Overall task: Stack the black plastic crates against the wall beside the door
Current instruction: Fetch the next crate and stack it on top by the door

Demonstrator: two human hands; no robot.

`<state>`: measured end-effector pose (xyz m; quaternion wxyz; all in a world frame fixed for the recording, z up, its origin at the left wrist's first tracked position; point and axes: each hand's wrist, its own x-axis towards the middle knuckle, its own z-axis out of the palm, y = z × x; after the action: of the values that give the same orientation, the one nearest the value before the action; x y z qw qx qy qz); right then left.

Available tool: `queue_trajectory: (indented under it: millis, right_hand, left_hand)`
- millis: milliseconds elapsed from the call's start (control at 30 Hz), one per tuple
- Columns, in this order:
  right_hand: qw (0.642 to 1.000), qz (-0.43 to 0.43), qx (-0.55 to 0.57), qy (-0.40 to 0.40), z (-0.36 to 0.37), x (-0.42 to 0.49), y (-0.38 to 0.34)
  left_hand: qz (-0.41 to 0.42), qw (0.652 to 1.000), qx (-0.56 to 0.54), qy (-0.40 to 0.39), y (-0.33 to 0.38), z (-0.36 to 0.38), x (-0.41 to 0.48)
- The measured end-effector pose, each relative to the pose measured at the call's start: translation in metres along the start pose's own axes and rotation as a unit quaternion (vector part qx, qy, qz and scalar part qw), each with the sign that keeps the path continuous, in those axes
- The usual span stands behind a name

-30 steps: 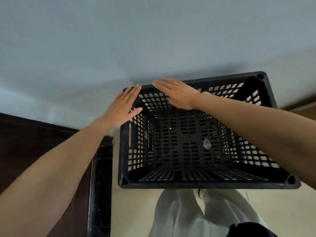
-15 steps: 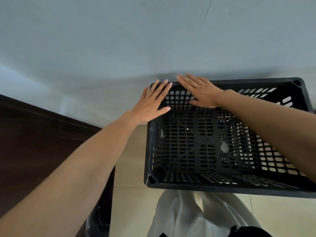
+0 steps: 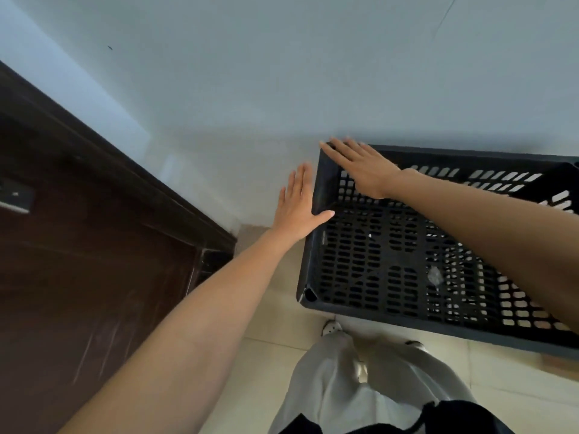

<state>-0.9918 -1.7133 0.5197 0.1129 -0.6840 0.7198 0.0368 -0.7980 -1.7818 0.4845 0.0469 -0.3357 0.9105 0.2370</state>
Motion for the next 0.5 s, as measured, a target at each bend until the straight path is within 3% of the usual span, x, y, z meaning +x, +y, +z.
queue_trajectory:
  millis: [167,300,500]
  right_hand:
    - [0.993,-0.088,-0.079,0.001,0.021,0.01,-0.045]
    - [0.993,-0.082,-0.073,-0.05,0.033,0.01,-0.053]
    - [0.994,-0.066,-0.079,-0.041,0.038,0.012,-0.054]
  left_hand:
    - [-0.083,0.994,-0.072,0.018,0.019,0.022,-0.038]
    - [-0.15,0.975,-0.157,0.04,0.032,0.043,-0.056]
    - [-0.18,0.976,-0.113,0.053,0.035,0.044,-0.053]
